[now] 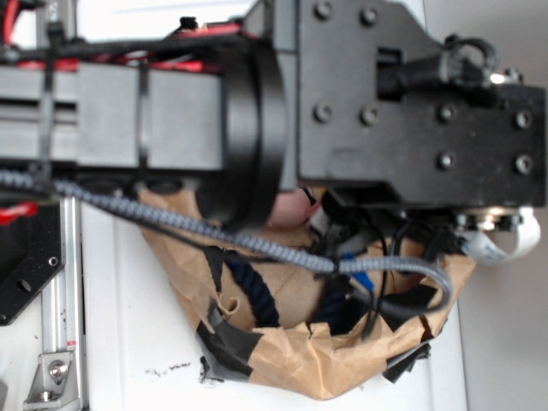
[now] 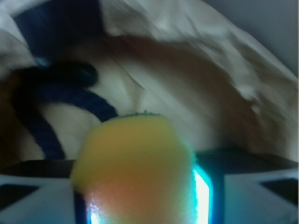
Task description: Grab the green sponge.
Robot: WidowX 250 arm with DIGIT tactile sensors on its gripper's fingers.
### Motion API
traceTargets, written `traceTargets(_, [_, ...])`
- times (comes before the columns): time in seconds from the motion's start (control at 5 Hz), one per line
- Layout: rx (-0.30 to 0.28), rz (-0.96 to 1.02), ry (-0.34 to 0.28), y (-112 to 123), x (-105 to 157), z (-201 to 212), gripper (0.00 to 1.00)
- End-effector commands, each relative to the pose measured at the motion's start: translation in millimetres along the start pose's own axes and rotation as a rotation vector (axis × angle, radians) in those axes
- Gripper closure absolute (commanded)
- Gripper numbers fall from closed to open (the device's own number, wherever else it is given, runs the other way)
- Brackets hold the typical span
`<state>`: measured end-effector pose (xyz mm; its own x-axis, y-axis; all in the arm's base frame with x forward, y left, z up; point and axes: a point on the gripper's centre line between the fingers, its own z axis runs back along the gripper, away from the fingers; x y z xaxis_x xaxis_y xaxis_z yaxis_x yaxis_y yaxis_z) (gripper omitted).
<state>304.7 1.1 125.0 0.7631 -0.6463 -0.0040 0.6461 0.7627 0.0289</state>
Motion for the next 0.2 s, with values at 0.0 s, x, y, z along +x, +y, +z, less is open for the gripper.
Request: traceTargets(0.0, [-0.008,0.093,-0.079,9.9,-8.5,17.7,1.00])
